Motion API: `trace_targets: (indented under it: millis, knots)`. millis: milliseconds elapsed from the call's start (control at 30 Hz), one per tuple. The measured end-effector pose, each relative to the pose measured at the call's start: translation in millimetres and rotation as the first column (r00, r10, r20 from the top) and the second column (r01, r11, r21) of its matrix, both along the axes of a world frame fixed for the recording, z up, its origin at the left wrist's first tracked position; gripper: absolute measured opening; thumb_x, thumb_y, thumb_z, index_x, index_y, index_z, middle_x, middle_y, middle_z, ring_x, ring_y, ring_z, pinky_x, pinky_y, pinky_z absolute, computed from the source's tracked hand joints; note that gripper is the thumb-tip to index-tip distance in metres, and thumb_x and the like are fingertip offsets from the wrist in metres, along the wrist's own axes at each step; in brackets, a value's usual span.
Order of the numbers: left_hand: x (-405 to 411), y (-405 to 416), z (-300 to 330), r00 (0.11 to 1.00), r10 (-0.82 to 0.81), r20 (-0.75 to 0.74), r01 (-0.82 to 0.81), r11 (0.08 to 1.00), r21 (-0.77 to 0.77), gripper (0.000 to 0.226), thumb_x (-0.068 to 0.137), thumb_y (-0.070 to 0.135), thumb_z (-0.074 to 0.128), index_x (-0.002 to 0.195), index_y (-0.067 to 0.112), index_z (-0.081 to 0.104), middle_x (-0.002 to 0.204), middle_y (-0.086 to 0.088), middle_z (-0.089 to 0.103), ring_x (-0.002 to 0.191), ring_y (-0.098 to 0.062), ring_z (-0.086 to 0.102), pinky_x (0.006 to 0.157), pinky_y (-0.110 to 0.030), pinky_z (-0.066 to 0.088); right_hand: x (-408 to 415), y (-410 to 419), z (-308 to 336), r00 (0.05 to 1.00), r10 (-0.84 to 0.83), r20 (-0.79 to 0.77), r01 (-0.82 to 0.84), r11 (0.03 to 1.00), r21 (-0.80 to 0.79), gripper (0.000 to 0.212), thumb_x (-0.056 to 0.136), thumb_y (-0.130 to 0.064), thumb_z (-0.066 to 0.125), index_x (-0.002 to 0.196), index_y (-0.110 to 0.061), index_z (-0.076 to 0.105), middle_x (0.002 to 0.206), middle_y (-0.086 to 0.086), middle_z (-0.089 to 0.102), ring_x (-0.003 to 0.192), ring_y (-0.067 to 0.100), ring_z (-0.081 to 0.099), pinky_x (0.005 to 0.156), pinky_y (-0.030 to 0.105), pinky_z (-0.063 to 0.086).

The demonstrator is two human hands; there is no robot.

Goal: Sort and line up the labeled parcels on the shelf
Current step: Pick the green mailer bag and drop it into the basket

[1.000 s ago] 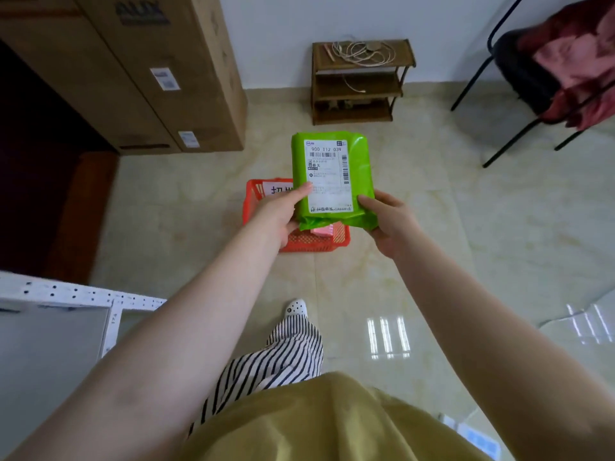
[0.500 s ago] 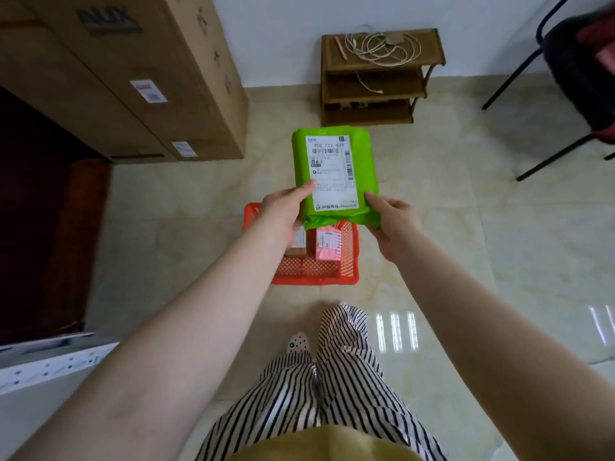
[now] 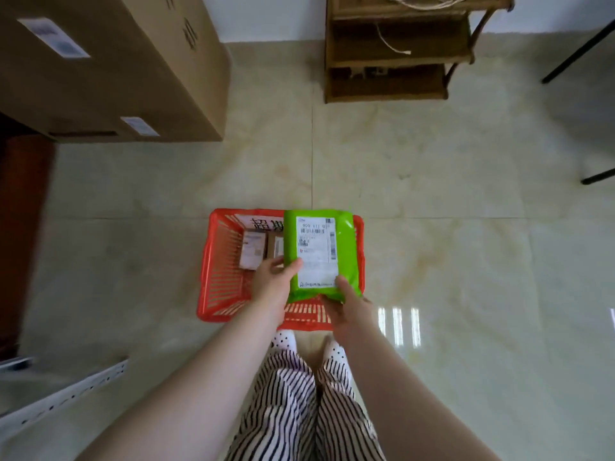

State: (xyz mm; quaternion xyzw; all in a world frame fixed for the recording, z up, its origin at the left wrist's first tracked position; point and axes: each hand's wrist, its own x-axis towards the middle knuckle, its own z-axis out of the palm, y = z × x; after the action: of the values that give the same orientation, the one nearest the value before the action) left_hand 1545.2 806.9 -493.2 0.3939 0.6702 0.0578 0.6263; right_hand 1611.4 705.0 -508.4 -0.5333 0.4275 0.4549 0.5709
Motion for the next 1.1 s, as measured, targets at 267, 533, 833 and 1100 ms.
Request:
trace_targets:
  millis: [267, 533, 833, 1100]
  knots:
    - [19, -2, -203, 0.987, -0.068, -0.145, 0.077, 0.995, 0.059, 0.042, 0.082, 0.021, 0.074, 0.118, 0.005, 0.06, 0.112, -0.011, 0.067, 0.095, -0.024, 0.064, 0.084, -0.032, 0.05, -2, 16, -194, 0.991, -0.119, -0.059, 0.111, 0.987, -0.119, 0.041, 0.084, -0.005, 0.074, 0.122, 0.0, 0.062, 0.115, 0.021, 0.068, 0.097, 0.032, 0.07, 0.056, 0.032, 0.062]
    - [36, -1, -312, 0.942, -0.193, -0.274, 0.234, 0.964, 0.124, 0.037, 0.084, 0.027, 0.072, 0.115, 0.009, 0.062, 0.113, -0.008, 0.068, 0.102, -0.026, 0.064, 0.084, -0.029, 0.048, 9, 22, -315, 0.994, -0.1, -0.048, 0.088, 0.972, -0.217, 0.042, 0.084, -0.011, 0.075, 0.121, 0.001, 0.06, 0.097, 0.018, 0.07, 0.066, 0.025, 0.067, 0.038, 0.027, 0.053]
    - [43, 5, -341, 0.893, -0.261, -0.365, 0.278, 0.96, -0.005, 0.039, 0.09, 0.027, 0.064, 0.123, 0.008, 0.054, 0.122, -0.01, 0.064, 0.107, -0.029, 0.062, 0.078, -0.029, 0.045, -11, -5, -419, 0.962, 0.26, -0.083, -0.273, 0.904, -0.33, 0.108, 0.029, -0.074, 0.084, 0.112, -0.009, 0.06, 0.104, 0.015, 0.068, 0.084, 0.036, 0.072, 0.073, 0.051, 0.061]
    - [46, 4, -338, 0.88, -0.246, -0.406, 0.275, 0.961, 0.014, 0.041, 0.089, 0.032, 0.064, 0.121, 0.007, 0.055, 0.118, -0.01, 0.065, 0.097, -0.027, 0.063, 0.072, -0.03, 0.046, -5, -1, -429, 0.962, 0.268, -0.051, -0.27, 0.914, -0.301, 0.125, 0.01, -0.074, 0.084, 0.116, -0.012, 0.061, 0.109, 0.013, 0.069, 0.091, 0.037, 0.071, 0.077, 0.053, 0.06]
